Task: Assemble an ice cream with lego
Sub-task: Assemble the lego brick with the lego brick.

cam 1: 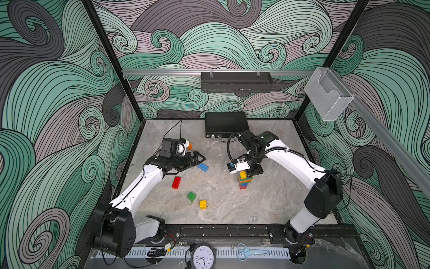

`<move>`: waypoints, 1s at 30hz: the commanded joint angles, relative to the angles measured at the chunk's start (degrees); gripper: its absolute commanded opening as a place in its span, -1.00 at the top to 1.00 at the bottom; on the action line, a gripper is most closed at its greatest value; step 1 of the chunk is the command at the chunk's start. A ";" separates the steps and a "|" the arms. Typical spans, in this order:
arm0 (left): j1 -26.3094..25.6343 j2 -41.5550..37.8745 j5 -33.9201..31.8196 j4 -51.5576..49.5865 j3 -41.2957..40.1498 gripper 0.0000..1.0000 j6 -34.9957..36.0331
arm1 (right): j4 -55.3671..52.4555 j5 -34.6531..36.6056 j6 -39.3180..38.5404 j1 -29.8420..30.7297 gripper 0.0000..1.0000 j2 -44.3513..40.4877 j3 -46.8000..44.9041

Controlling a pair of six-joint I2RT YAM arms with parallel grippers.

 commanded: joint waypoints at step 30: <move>0.20 -2.03 -0.72 -1.21 -0.51 -0.95 0.63 | -2.35 6.06 5.62 2.82 1.00 4.66 -1.61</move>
